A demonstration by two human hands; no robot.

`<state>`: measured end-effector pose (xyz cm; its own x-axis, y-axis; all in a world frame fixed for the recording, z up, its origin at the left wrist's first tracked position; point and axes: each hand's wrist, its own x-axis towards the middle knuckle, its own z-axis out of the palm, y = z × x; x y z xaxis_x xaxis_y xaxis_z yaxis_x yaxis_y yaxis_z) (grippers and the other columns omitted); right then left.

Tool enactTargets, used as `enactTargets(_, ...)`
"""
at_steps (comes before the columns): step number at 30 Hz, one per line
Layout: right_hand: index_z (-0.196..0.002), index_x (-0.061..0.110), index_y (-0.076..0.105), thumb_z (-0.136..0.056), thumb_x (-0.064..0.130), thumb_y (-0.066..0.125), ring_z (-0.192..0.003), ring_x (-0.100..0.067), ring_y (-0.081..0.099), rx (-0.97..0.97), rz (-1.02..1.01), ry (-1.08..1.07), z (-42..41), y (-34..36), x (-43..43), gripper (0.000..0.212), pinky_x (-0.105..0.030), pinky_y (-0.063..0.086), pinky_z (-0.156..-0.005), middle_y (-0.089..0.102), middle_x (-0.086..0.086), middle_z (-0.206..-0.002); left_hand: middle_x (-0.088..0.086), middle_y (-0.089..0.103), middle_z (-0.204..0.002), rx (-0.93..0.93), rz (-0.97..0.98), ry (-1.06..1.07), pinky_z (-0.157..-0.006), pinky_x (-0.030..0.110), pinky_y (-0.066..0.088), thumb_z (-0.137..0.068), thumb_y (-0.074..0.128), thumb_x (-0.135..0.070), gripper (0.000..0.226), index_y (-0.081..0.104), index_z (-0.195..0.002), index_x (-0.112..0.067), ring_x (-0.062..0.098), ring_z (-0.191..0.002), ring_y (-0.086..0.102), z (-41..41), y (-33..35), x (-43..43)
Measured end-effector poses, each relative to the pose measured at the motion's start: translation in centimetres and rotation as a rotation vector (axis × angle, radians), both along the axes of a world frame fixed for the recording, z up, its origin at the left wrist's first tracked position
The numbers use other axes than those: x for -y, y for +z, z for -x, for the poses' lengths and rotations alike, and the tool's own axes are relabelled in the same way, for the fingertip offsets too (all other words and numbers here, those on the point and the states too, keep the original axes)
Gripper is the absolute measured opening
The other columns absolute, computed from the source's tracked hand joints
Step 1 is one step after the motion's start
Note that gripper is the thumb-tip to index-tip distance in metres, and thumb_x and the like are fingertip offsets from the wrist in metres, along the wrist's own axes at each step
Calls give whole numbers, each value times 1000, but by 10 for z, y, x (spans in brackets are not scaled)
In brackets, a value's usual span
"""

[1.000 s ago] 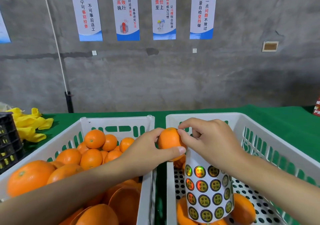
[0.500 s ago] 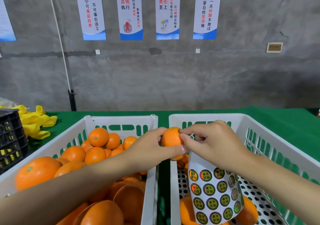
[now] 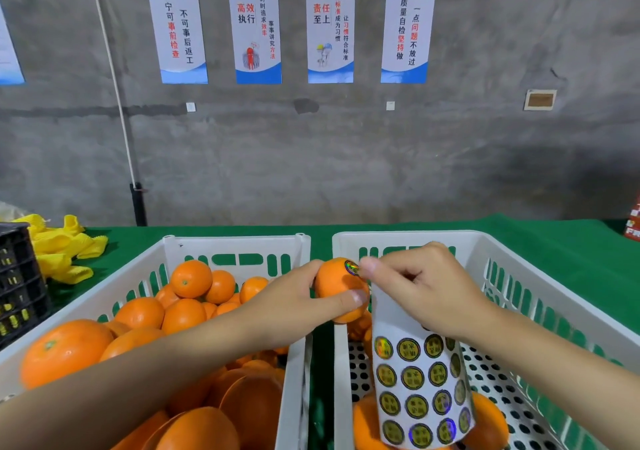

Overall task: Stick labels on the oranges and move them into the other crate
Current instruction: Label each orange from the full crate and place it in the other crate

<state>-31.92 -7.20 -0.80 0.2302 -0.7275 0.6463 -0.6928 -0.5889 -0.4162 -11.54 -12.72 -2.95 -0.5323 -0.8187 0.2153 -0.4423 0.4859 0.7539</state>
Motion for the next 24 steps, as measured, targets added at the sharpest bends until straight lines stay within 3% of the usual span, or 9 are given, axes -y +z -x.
enactTargets(2,-67,15,73,-89,69,35,-43,-9,45,136,21,-52,1,4,0,70,-29,40,-53,42,7,-40,-22,68,-109,-14,12,1,-86,23,56,-68,66,-80,58,54,-116,-50,-6,-99,64,0,0,-1)
enactTargets(6,-78,27,76,-93,60,39,-64,-19,65,375,39,-58,7,22,0,52,-8,41,-57,68,-8,-61,-34,64,-110,-39,58,-88,-76,12,55,-71,82,-61,50,55,-113,-55,-9,-100,64,2,4,-7)
enactTargets(10,-70,12,76,-91,55,44,-36,-6,37,655,-88,59,16,34,3,57,-13,32,-43,38,9,-38,-27,65,-117,64,-14,-259,-90,25,57,-71,84,-56,61,54,-124,-51,-2,-106,65,10,7,-18)
enactTargets(14,-74,19,77,-86,53,55,-47,-14,49,561,-210,116,16,27,7,42,-21,38,-52,56,-2,-52,-22,62,-96,327,413,-335,-84,31,49,-86,68,-54,16,57,-98,-49,3,-94,57,16,16,-27)
enactTargets(16,-75,24,79,-85,44,61,-66,-9,64,458,-236,141,13,24,8,29,-20,46,-65,70,1,-69,-15,61,-89,333,461,-316,-80,35,49,-93,62,-40,5,58,-89,-42,7,-89,56,16,16,-27)
enactTargets(18,-76,26,79,-88,36,67,-79,-5,68,403,-254,145,9,20,9,20,-13,47,-72,76,2,-81,-19,67,-95,272,369,-289,-85,23,50,-96,57,-25,15,68,-97,-36,3,-96,60,13,13,-25)
enactTargets(20,-78,24,79,-89,32,71,-76,-21,67,381,-257,116,7,16,11,16,-23,50,-70,74,-8,-82,-20,72,-101,122,176,-267,-84,10,47,-96,49,-9,33,73,-105,-30,-2,-100,64,11,12,-26)
enactTargets(22,-79,20,78,-88,34,72,-61,-29,53,403,-268,95,5,13,12,17,-30,45,-61,67,-25,-76,-11,76,-102,-56,-39,-241,-83,12,50,-95,42,1,41,76,-104,-22,1,-98,68,12,15,-28)
enactTargets(24,-77,19,76,-87,36,71,-47,-16,41,430,-282,82,4,10,13,21,-20,37,-49,53,-17,-52,-3,77,-103,-176,-146,-204,-90,19,52,-98,45,-7,33,77,-103,-16,8,-101,70,14,18,-28)
